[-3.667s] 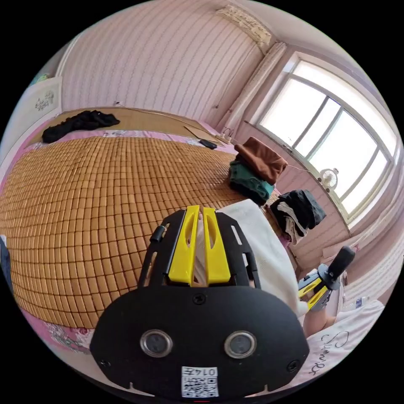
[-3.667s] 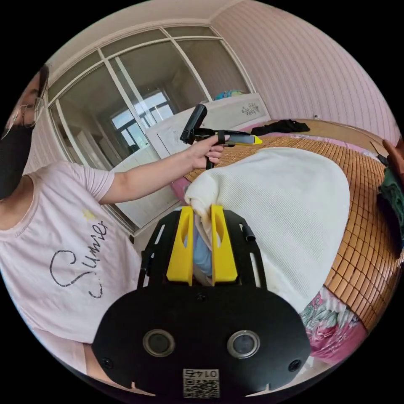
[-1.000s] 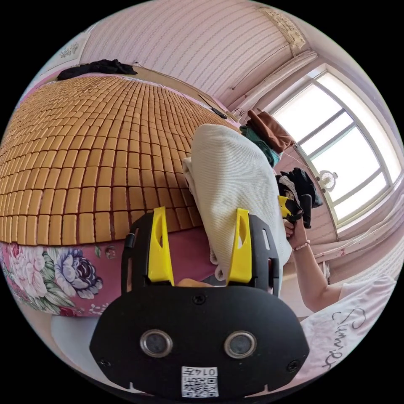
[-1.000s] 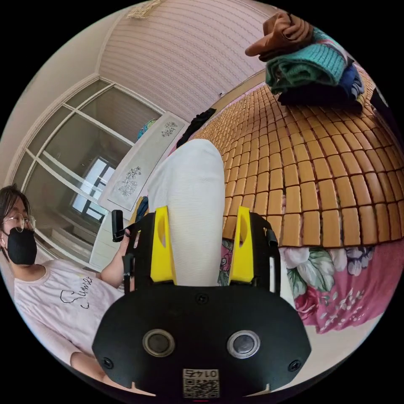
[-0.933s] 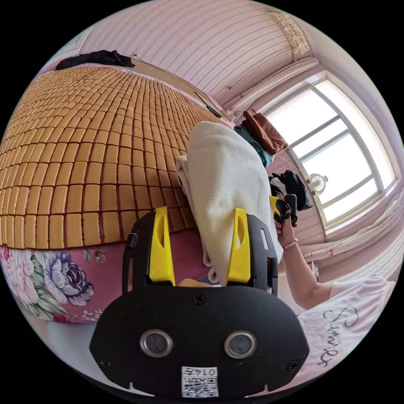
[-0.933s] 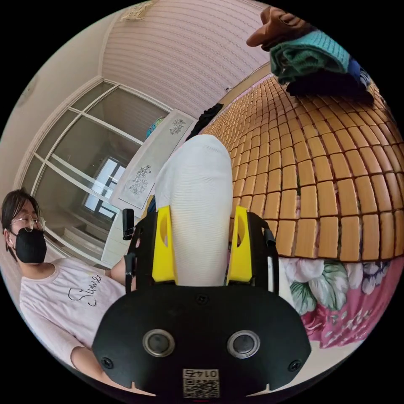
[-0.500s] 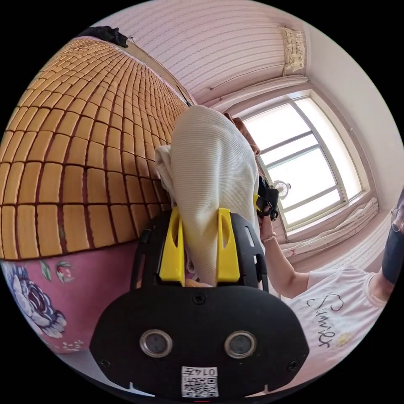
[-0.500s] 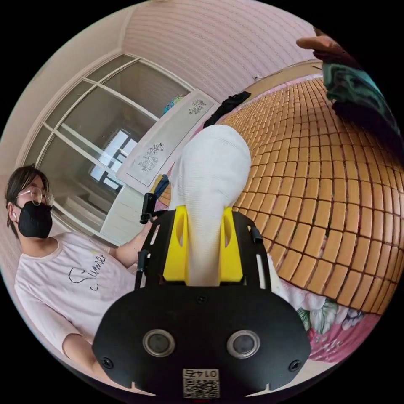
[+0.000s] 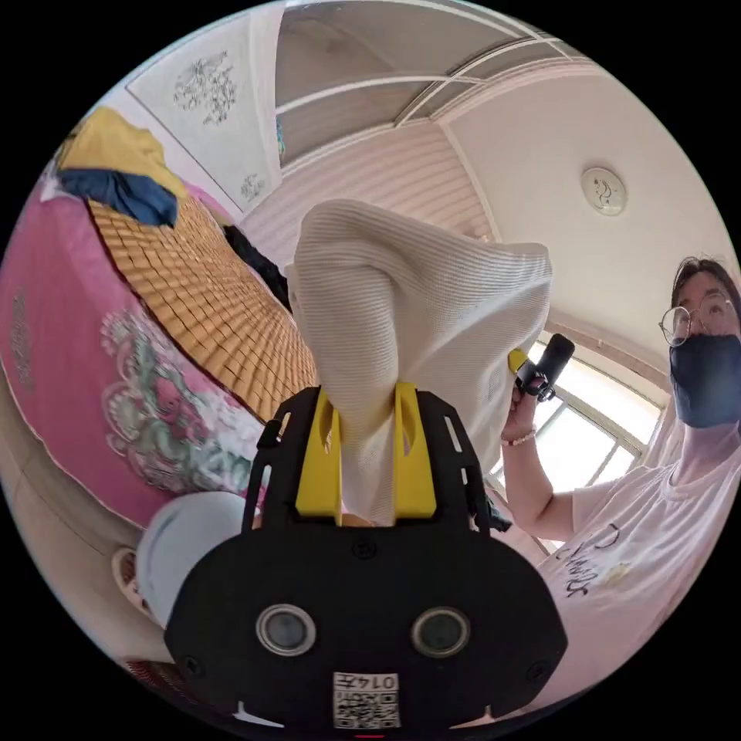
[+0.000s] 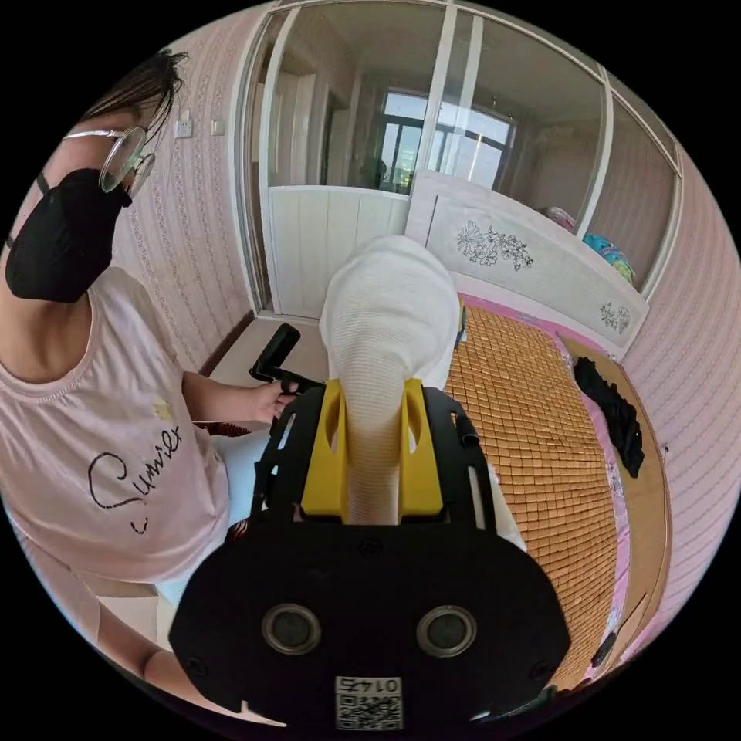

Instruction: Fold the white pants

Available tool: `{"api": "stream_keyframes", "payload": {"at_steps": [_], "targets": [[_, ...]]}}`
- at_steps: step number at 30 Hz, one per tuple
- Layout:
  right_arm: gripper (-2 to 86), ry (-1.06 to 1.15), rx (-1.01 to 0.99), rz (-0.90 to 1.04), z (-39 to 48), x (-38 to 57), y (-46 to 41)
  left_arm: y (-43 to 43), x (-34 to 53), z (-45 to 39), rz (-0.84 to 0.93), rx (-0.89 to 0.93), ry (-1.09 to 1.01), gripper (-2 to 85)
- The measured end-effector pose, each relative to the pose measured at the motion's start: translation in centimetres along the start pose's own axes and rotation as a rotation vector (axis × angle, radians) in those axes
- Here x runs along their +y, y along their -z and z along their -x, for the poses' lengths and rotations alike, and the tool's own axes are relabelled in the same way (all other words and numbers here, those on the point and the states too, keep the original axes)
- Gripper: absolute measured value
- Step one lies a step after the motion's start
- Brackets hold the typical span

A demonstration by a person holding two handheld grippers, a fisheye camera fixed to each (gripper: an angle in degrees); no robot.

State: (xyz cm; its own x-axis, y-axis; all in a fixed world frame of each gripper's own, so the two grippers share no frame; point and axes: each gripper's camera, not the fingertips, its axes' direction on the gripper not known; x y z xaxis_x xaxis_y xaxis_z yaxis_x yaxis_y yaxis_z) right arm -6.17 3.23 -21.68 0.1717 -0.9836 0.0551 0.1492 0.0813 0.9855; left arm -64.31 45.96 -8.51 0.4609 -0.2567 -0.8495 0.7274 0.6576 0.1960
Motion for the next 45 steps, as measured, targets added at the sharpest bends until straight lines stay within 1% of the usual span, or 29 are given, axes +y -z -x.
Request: {"api": "stream_keyframes", "payload": {"at_steps": [4, 6, 7, 9, 10, 11, 12, 13, 14, 15, 17, 18, 19, 21, 26, 29, 31, 33, 34, 35, 36, 37, 38, 39, 40, 41, 42, 43, 45], "targets": [[10.5, 0.036, -0.202, -0.103, -5.1, -9.4, -6.4, 9.2, -7.1, -0.5, -0.226, -0.242, -0.096, 9.6], [10.8, 0.018, -0.315, -0.148, -10.4, -16.7, -10.9, 11.4, -11.4, -0.4, -0.291, -0.318, -0.118, 9.7], [11.0, 0.009, -0.329, -0.156, -11.8, -18.5, -12.2, 12.2, -14.7, 0.1, -0.326, -0.376, -0.122, 10.0], [12.0, -0.121, -0.388, -0.119, -19.0, -24.9, -18.3, 12.1, -19.6, 1.8, -0.341, -0.486, -0.103, 10.6], [12.4, -0.164, -0.375, -0.095, -20.7, -26.1, -20.1, 11.3, -22.5, 3.6, -0.320, -0.575, -0.090, 11.0], [13.1, -0.284, -0.351, -0.032, -23.9, -27.7, -24.0, 10.6, -23.8, 4.8, -0.299, -0.623, -0.083, 11.1], [13.4, -0.408, -0.285, 0.043, -26.1, -28.3, -28.1, 9.2, -25.8, 8.0, -0.239, -0.708, -0.030, 11.5], [13.5, -0.465, -0.235, 0.091, -26.9, -28.4, -30.3, 7.8, -27.2, 11.9, -0.152, -0.785, 0.045, 11.9], [13.1, -0.524, -0.134, 0.213, -27.5, -28.2, -34.5, 7.1, -27.5, 14.0, -0.094, -0.823, 0.090, 12.0], [12.6, -0.529, -0.081, 0.310, -27.3, -27.7, -38.5, 6.0, -27.7, 17.7, 0.016, -0.908, 0.175, 12.2], [11.5, -0.490, -0.106, 0.379, -26.1, -26.6, -43.3, 7.2, -26.5, 19.7, -0.122, -0.834, 0.178, 13.2], [10.8, -0.472, -0.066, 0.277, -25.3, -26.3, -43.3, 8.1, -25.8, 20.1, -0.172, -0.742, 0.188, 12.7], [10.4, -0.453, -0.033, 0.239, -24.8, -26.1, -43.2, 8.2, -25.1, 20.4, -0.154, -0.707, 0.195, 12.6], [9.6, -0.356, 0.034, 0.253, -23.6, -26.1, -43.4, 8.1, -23.6, 19.9, -0.158, -0.690, 0.167, 13.2], [9.6, -0.310, 0.001, 0.218, -20.7, -23.5, -38.5, 9.0, -18.0, 14.3, -0.107, -0.816, 0.030, 12.6], [9.6, -0.281, -0.095, 0.217, -16.4, -17.3, -33.6, 9.7, -12.0, 9.2, -0.051, -0.842, -0.079, 10.8], [8.7, -0.288, -0.129, 0.218, -13.0, -11.7, -30.0, 9.7, -5.7, 4.3, -0.022, -0.838, -0.180, 8.2], [8.5, -0.413, 0.000, 0.246, -8.6, -2.9, -24.5, 8.8, -0.8, 0.4, -0.005, -0.898, -0.278, 4.0], [8.5, -0.468, 0.055, 0.262, -7.6, -0.6, -22.9, 7.7, 2.3, -2.1, -0.002, -0.986, -0.369, 1.5], [8.5, -0.585, 0.158, 0.286, -5.7, 3.9, -19.5, 7.0, 3.6, -3.2, -0.003, -1.039, -0.412, 0.3], [8.6, -0.698, 0.251, 0.291, -3.6, 8.3, -15.7, 5.2, 6.0, -5.4, 0.012, -1.143, -0.513, -0.2], [8.6, -0.759, 0.303, 0.288, -2.4, 10.5, -13.7, 3.2, 7.6, -7.4, 0.051, -1.180, -0.593, -0.6], [8.6, -0.878, 0.405, 0.279, 0.0, 14.4, -9.6, 2.2, 8.1, -8.3, 0.072, -1.169, -0.626, -0.7], [8.3, -0.981, 0.500, 0.266, 2.8, 17.7, -5.6, 0.2, 8.8, -10.0, 0.106, -1.111, -0.673, -0.8], [8.1, -1.021, 0.548, 0.257, 4.2, 19.0, -3.7, -2.2, 9.1, -11.8, 0.130, -1.029, -0.712, -0.8], [7.1, -1.089, 0.662, 0.232, 7.2, 21.5, -0.1, -3.5, 9.2, -12.7, 0.140, -0.985, -0.734, -0.8], [6.1, -1.135, 0.771, 0.198, 10.3, 23.5, 3.1, -6.3, 9.4, -14.5, 0.160, -0.911, -0.789, -0.8], [5.6, -1.152, 0.822, 0.179, 11.8, 24.5, 4.5, -9.5, 9.8, -16.6, 0.181, -0.838, -0.863, -0.7], [5.5, -1.226, 1.012, 0.122, 17.0, 27.9, 9.0, -14.4, 10.7, -20.0, 0.199, -0.746, -0.980, -0.3]]}}
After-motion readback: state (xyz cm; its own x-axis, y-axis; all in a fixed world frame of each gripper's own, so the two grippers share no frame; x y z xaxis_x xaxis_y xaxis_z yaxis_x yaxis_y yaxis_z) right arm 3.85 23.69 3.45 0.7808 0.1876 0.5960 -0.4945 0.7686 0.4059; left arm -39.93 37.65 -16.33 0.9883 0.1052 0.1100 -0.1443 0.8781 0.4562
